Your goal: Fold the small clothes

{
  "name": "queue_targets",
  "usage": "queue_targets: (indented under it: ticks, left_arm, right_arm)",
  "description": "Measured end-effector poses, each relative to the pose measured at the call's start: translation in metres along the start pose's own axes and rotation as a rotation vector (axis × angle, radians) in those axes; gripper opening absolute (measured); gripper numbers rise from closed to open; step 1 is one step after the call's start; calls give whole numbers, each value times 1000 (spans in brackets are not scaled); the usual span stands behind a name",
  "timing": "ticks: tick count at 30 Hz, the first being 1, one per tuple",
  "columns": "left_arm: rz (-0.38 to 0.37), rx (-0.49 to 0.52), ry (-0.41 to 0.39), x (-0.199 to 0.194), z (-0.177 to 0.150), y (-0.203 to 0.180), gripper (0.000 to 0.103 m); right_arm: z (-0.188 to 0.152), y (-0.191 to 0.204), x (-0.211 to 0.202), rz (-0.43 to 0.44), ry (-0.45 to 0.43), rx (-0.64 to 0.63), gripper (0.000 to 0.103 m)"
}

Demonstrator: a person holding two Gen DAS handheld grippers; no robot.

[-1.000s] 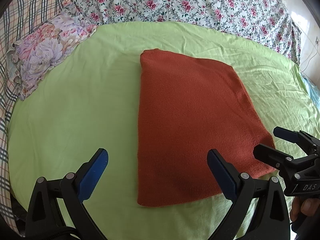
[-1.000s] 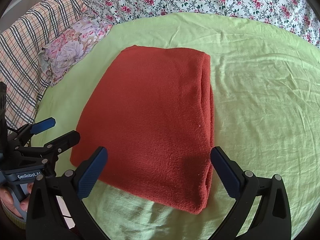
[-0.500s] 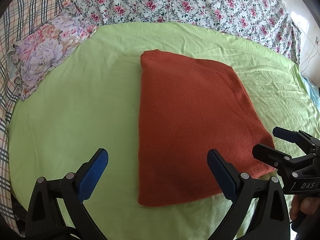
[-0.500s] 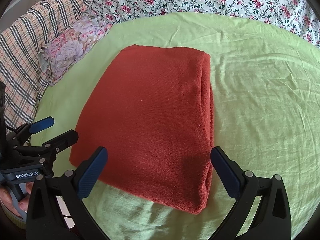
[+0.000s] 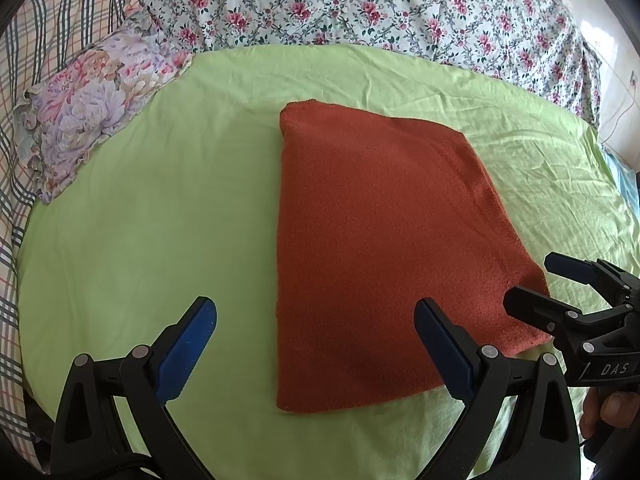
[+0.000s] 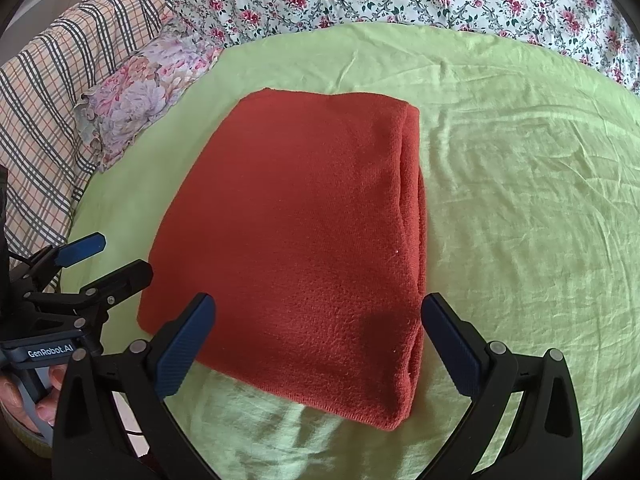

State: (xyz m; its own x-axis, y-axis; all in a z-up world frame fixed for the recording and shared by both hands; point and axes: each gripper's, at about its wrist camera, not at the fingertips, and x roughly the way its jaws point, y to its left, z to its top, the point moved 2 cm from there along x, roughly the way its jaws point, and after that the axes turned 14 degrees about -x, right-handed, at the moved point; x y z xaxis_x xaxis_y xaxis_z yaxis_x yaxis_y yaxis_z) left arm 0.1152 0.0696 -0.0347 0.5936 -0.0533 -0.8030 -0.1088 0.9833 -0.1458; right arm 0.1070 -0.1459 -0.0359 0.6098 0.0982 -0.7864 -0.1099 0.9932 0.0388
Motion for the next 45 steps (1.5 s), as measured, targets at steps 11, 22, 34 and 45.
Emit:
queue_targets:
  ticks: [11,22,34,45]
  left_arm:
    - [4,0,3,2,1,2,99]
    - [9,-4,4,4,1,2,99]
    - [7,-1,4,5,2,2,99]
    - [-1,5,3,5,3,2,99]
  right_arm:
    - [1,-2,1,-1,1,1,102]
    - [2,-2,1,-2,1,0,102]
    - [3,-1,1,-3,-1,1,102]
    - [5,-1,1,-4,-2,-1,102]
